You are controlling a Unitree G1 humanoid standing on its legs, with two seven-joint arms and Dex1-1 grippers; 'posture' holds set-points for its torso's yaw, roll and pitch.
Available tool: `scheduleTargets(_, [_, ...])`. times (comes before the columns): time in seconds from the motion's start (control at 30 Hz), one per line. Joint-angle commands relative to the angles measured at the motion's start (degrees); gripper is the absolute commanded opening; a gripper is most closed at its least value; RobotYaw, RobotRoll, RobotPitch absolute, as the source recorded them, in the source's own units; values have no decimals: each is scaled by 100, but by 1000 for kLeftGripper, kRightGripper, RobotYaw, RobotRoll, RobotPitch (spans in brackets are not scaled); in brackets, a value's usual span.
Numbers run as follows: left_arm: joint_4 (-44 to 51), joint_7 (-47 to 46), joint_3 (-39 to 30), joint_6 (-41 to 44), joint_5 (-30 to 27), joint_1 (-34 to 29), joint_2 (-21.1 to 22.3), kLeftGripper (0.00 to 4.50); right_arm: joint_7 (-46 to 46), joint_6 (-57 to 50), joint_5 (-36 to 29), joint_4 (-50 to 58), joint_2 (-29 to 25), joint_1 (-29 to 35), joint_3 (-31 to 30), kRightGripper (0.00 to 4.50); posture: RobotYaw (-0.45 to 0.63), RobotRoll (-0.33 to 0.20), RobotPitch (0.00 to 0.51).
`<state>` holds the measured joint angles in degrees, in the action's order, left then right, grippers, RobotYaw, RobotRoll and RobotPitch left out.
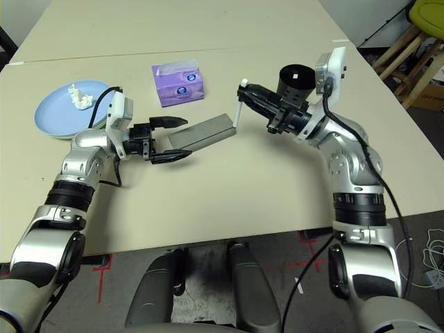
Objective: Organize and tidy the items on the table.
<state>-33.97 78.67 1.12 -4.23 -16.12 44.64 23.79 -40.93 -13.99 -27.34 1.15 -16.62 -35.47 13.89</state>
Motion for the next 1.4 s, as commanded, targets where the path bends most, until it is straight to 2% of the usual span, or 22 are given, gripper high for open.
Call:
scheduleTargets(0.03, [97, 4, 75, -53, 1, -104, -35, 4500, 871, 691, 366, 165, 150, -21, 232, 426, 20, 0, 208])
scheduleTargets(0.3, [87, -40, 80, -93, 22, -113, -48, 4500, 2257, 1223, 1286, -165, 14, -96, 234, 426, 23, 0, 211])
scheduleTargets(0.43, [133, -50, 81, -81, 9, -167, -39, 4500, 2805, 1082, 1570, -145, 128, -53, 152, 426, 24, 0, 212])
scheduleTargets(0.57, [144, -62, 80, -67, 10, -174, -34, 4500, 3173, 979, 1688, -97, 211, -55, 108, 426, 28, 0, 211])
scheduleTargets(0.73, [150, -74, 82, -66, 12, -176, -30, 4500, 3661, 361, 1724, -76, 238, -53, 147, 426, 26, 0, 212])
scheduleTargets(1.17, [152, -90, 89, -29, 5, -177, -30, 4500, 4143, -775, 1661, -44, 177, -174, 194, 426, 28, 0, 214])
scheduleTargets(1.4, [186, -86, 100, 17, -7, -199, -45, 4500, 4093, -918, 1634, 96, 150, -100, 80, 3009, 27, 0, 216])
